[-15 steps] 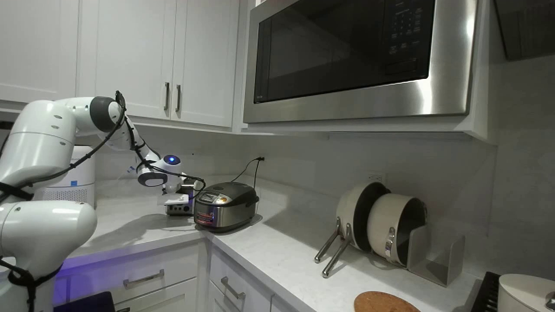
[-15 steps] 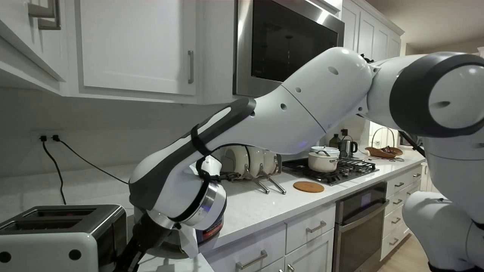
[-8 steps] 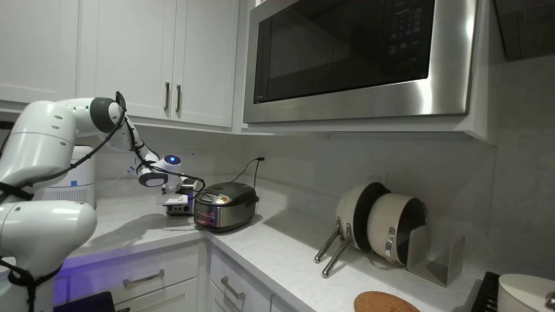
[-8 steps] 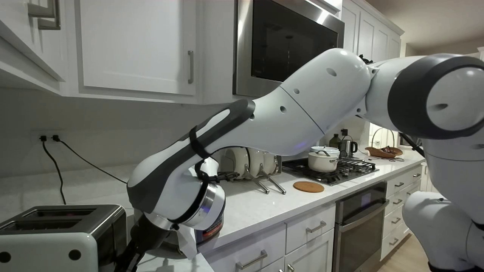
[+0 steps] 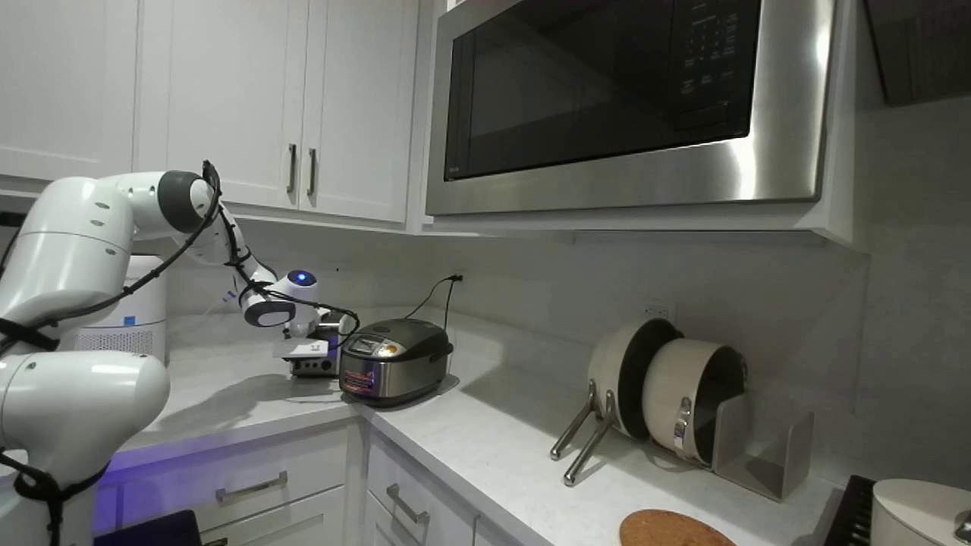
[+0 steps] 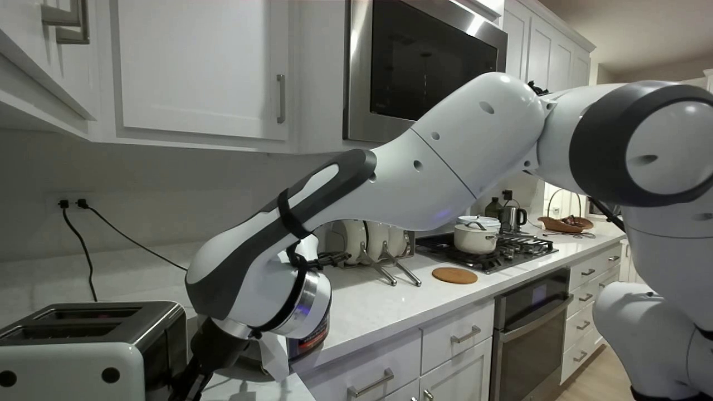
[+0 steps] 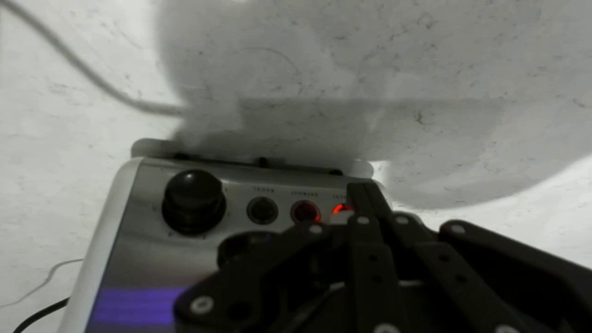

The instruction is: Press a button on the toaster to release the lever upwards

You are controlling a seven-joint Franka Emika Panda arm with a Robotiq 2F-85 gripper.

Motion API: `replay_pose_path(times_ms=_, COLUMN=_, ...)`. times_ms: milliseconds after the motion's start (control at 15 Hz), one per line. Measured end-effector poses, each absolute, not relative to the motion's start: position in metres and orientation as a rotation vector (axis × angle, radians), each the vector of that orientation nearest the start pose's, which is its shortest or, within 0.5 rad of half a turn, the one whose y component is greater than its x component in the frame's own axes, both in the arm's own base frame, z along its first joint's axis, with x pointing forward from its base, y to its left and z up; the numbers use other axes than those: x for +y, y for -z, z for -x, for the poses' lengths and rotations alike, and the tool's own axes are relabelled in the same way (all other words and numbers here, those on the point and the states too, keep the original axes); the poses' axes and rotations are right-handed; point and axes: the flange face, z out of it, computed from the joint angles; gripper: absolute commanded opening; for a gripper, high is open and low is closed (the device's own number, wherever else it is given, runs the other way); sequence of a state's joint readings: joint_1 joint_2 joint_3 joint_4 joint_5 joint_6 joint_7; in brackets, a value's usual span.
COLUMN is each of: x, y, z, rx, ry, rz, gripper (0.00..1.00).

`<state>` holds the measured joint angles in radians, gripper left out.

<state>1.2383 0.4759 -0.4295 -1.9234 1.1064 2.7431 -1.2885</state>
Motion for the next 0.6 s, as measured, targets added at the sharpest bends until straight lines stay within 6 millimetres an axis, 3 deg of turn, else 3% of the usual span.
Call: replay_pose_path(times_ms=600, x=0.4557, y=-0.2949, z=-0.4565, rx=-1.562, ry=0.700, rz=2.229, gripper=0.00)
